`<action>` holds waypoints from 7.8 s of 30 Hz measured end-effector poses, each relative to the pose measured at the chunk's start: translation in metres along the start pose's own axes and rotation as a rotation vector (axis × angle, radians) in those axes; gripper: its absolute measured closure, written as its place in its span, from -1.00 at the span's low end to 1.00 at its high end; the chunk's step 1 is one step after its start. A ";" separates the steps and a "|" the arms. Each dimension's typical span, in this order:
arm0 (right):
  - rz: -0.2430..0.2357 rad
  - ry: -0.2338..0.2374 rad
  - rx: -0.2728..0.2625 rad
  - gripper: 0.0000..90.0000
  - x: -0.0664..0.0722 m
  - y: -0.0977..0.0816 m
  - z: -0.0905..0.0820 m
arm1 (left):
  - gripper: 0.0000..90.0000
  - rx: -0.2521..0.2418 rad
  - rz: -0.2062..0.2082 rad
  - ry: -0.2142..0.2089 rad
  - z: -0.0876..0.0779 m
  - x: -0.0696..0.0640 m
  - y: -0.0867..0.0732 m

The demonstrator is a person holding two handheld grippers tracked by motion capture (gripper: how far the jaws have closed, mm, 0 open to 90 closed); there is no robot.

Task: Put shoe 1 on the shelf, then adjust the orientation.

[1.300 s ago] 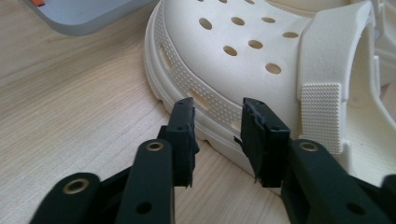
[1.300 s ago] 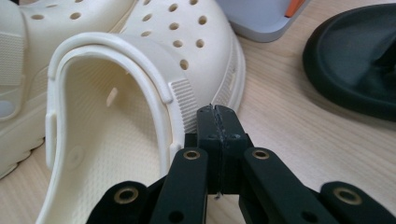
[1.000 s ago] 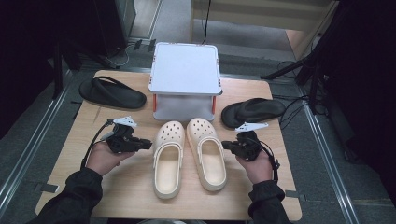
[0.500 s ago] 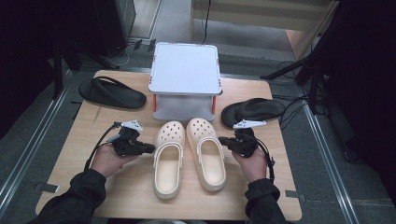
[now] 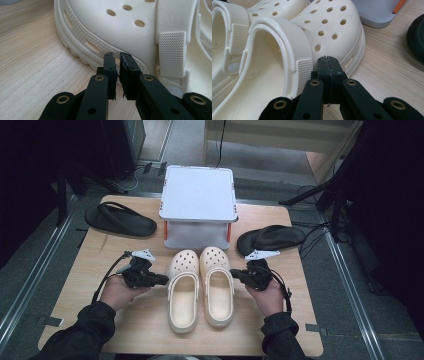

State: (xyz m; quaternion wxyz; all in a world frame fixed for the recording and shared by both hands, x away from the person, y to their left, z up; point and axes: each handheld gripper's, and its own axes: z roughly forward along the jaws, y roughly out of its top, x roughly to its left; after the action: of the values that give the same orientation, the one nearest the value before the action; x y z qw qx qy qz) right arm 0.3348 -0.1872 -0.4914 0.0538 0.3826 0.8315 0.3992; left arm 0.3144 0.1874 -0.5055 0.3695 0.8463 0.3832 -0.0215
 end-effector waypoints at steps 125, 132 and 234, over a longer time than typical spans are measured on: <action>0.112 -0.110 -0.102 -0.03 0.107 -0.001 0.040 | 0.93 -0.074 0.095 0.139 -0.068 0.064 0.174; 0.117 -0.110 -0.089 0.01 0.105 0.003 0.045 | 0.93 -0.071 0.101 0.141 -0.068 0.064 0.174; 0.209 -0.239 -0.169 0.47 0.022 0.103 0.099 | 1.00 -0.059 0.106 0.150 -0.066 0.064 0.177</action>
State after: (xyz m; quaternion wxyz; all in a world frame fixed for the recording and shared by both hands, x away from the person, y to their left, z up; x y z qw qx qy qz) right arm 0.4195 -0.0704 -0.4811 0.1422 0.5059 0.7382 0.4229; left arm 0.4607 0.1937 -0.3703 0.3652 0.8533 0.3650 0.0729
